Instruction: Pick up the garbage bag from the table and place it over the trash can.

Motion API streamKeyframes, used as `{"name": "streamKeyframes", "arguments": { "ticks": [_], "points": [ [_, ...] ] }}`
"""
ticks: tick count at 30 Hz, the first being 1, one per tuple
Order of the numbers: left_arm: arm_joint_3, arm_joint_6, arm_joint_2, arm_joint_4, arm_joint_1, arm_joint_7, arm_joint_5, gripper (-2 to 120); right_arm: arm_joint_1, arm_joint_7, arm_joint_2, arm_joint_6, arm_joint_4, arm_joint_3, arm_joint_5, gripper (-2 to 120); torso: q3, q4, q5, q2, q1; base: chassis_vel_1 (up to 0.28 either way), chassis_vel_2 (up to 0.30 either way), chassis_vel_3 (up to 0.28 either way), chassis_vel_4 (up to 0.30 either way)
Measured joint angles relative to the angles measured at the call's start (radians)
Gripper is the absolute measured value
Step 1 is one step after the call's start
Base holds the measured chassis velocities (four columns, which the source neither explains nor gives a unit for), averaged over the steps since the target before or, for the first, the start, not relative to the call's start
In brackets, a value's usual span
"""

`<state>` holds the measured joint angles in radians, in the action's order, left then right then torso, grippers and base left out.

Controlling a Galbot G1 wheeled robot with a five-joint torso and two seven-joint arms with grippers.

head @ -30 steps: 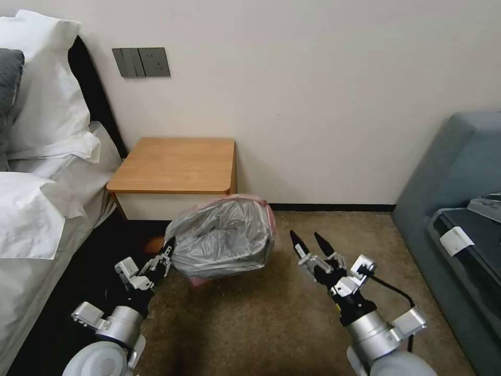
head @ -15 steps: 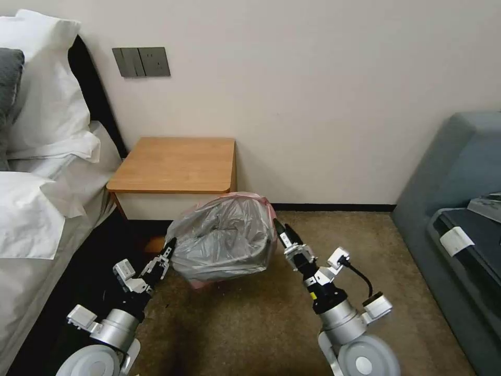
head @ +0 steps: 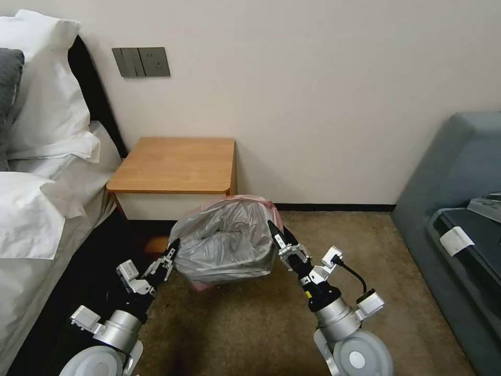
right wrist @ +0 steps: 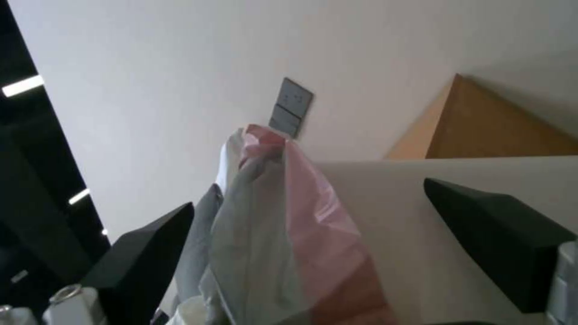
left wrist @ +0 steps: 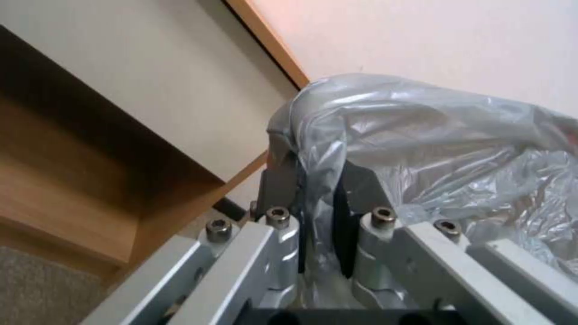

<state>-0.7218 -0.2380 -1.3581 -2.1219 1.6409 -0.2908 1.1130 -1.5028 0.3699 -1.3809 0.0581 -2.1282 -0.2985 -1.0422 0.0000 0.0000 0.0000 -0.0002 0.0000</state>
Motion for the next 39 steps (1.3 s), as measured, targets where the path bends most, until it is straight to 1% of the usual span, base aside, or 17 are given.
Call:
{"name": "streamKeyframes", "arguments": {
  "ticks": [2,4,5,7,8,12,13,15,16,17,21,22,25,26,28,32,39],
  "points": [
    [-0.002,0.001,0.000,0.000,0.001,-0.001,-0.002,6,0.001,0.000,-0.005,-0.003,0.002,0.004,0.004,90,0.000,0.0000,0.0000,0.000,0.000,0.000,0.000,0.000,0.000],
    [-0.002,0.001,0.001,0.000,0.001,-0.001,-0.003,6,0.001,0.001,-0.006,-0.004,0.002,0.004,0.006,88,0.000,0.0000,0.0000,0.000,0.000,0.000,0.000,0.000,0.000],
    [-0.003,0.002,0.001,0.000,0.001,-0.001,-0.005,6,0.002,0.001,-0.007,-0.006,0.002,0.005,0.008,80,0.000,0.0000,0.0000,0.000,0.000,0.000,0.000,0.000,0.000],
    [-0.003,0.002,0.000,0.000,0.000,-0.002,-0.010,6,0.004,0.001,-0.007,-0.008,0.002,0.004,0.010,72,0.000,0.0000,0.0000,0.000,0.000,0.000,0.000,0.000,0.000],
    [-0.003,0.002,0.000,0.000,0.000,-0.002,-0.010,6,0.004,0.001,-0.007,-0.008,0.002,0.004,0.010,72,0.000,0.0000,0.0000,0.000,0.000,0.000,0.000,0.000,0.000],
    [0.004,0.005,-0.001,0.003,-0.001,-0.004,-0.022,6,0.005,0.001,-0.010,-0.011,0.003,0.002,0.021,53,0.000,0.0000,0.0000,0.000,0.000,0.000,0.000,0.000,0.000],
    [0.004,0.005,-0.001,0.003,-0.001,-0.004,-0.022,6,0.005,0.001,-0.010,-0.011,0.003,0.002,0.021,53,0.000,0.0000,0.0000,0.000,0.000,0.000,0.000,0.000,0.000],
    [0.006,0.007,-0.001,0.005,-0.002,-0.005,-0.025,6,0.005,0.001,-0.014,-0.014,0.005,0.001,0.025,45,0.000,0.0000,0.0000,0.000,0.000,0.000,0.000,0.000,0.000],
    [0.006,0.008,-0.001,0.005,-0.002,-0.005,-0.026,6,0.005,0.001,-0.015,-0.014,0.005,0.001,0.027,39,0.000,0.0000,0.0000,0.000,0.000,0.000,0.000,0.000,0.000],
    [0.006,0.008,-0.001,0.005,-0.002,-0.005,-0.026,6,0.005,0.001,-0.015,-0.014,0.005,0.001,0.027,39,0.000,0.0000,0.0000,0.000,0.000,0.000,0.000,0.000,0.000],
    [0.006,0.015,0.001,0.009,-0.003,-0.006,-0.028,6,0.007,0.016,-0.022,-0.021,0.009,0.000,0.032,21,0.000,0.0000,0.0000,0.000,0.000,0.000,0.000,0.000,0.000],
    [0.006,0.015,0.001,0.009,-0.003,-0.006,-0.028,6,0.007,0.016,-0.022,-0.021,0.009,0.000,0.032,21,0.000,0.0000,0.0000,0.000,0.000,0.000,0.000,0.000,0.000],
    [0.006,0.017,0.000,0.012,-0.004,-0.007,-0.031,6,0.010,0.018,-0.026,-0.024,0.012,0.000,0.037,7,0.000,0.0000,0.0000,0.000,0.000,0.000,0.000,0.000,0.000],
    [0.006,0.017,0.000,0.012,-0.004,-0.007,-0.031,6,0.010,0.018,-0.026,-0.024,0.012,0.000,0.037,7,0.000,0.0000,0.0000,0.000,0.000,0.000,0.000,0.000,0.000],
    [0.009,0.017,0.000,0.013,-0.004,-0.010,-0.034,6,0.013,0.016,-0.029,-0.028,0.012,0.001,0.041,0,0.000,0.0000,0.0000,0.000,0.000,0.000,0.000,0.000,0.000],
    [0.017,0.019,-0.002,0.013,-0.001,-0.021,-0.041,6,0.022,-0.004,-0.031,-0.047,0.017,0.001,0.063,0,0.000,0.0000,0.0000,0.000,0.000,0.000,0.000,0.000,0.000],
    [0.036,0.023,0.001,0.010,0.008,-0.054,-0.058,6,0.040,-0.094,-0.026,-0.072,0.026,0.002,0.163,0,0.000,0.0000,0.0001,0.000,0.000,0.000,0.000,0.000,0.000]
  ]
}}
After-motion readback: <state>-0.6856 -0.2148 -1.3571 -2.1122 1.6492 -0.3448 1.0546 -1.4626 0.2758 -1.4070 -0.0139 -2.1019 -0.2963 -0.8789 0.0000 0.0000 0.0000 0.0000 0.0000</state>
